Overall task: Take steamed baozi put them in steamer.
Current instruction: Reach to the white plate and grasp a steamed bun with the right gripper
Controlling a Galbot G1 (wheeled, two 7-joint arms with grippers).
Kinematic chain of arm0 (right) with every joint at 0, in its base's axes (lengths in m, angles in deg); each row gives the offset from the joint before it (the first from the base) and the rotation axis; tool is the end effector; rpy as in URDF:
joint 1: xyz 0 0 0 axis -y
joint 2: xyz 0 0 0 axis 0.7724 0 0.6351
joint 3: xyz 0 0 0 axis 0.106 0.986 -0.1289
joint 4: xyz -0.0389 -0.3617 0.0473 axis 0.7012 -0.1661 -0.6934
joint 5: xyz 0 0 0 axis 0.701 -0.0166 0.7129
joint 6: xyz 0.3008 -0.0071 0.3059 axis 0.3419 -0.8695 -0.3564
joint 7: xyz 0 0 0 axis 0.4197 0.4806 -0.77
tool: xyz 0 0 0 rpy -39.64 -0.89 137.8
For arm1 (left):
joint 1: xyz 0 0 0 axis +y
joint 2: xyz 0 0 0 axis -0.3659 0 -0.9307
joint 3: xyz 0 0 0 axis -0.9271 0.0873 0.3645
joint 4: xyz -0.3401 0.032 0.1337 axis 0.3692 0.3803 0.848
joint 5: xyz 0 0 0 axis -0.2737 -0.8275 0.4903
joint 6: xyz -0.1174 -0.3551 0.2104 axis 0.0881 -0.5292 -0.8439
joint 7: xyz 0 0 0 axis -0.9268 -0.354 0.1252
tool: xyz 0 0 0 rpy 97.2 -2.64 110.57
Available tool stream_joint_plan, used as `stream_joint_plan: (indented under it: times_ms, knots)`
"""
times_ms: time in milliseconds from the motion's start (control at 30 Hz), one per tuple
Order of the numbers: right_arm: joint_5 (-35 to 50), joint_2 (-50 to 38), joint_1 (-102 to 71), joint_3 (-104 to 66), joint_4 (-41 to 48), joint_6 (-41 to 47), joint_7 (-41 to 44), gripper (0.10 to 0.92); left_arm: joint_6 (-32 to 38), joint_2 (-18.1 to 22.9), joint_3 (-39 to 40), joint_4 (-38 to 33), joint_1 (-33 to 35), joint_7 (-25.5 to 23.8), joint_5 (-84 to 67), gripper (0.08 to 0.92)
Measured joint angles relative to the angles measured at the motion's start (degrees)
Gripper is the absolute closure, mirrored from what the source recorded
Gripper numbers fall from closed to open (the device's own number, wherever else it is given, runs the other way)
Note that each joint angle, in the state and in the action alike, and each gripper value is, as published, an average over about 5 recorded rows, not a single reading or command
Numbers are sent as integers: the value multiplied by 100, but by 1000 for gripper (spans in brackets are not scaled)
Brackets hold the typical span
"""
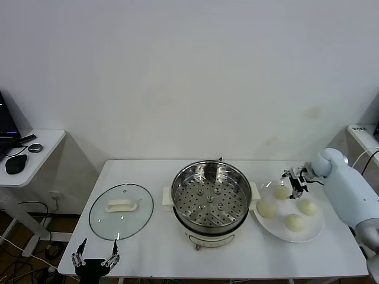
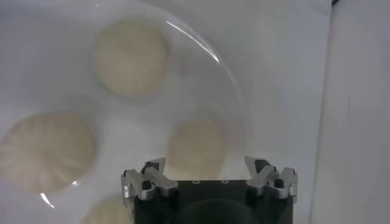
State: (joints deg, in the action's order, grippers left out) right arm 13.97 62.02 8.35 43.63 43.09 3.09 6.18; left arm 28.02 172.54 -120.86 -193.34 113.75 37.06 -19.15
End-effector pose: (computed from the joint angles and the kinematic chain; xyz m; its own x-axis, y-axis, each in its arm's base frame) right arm 0.6384 -0.2616 -0.2558 -0.3132 -0.0866 0.9458 -0.9425 -0.0945 -0.3207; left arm 0.1602 0.0571 -0.3342 -0.9310 -0.1833 0.3158 -0.0875 0.9517 0.2944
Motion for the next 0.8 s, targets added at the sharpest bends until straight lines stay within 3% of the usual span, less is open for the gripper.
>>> stream_joint_plan:
  times_ms: [600,800]
  knots:
    - [-66,118,-58,-2,149,267,-41,204,-1,16,30,36,7,-4,15,177]
    - [-98,173,-35,-10,223,291,-63,267,-1,13,26,42,4,-9,15,177]
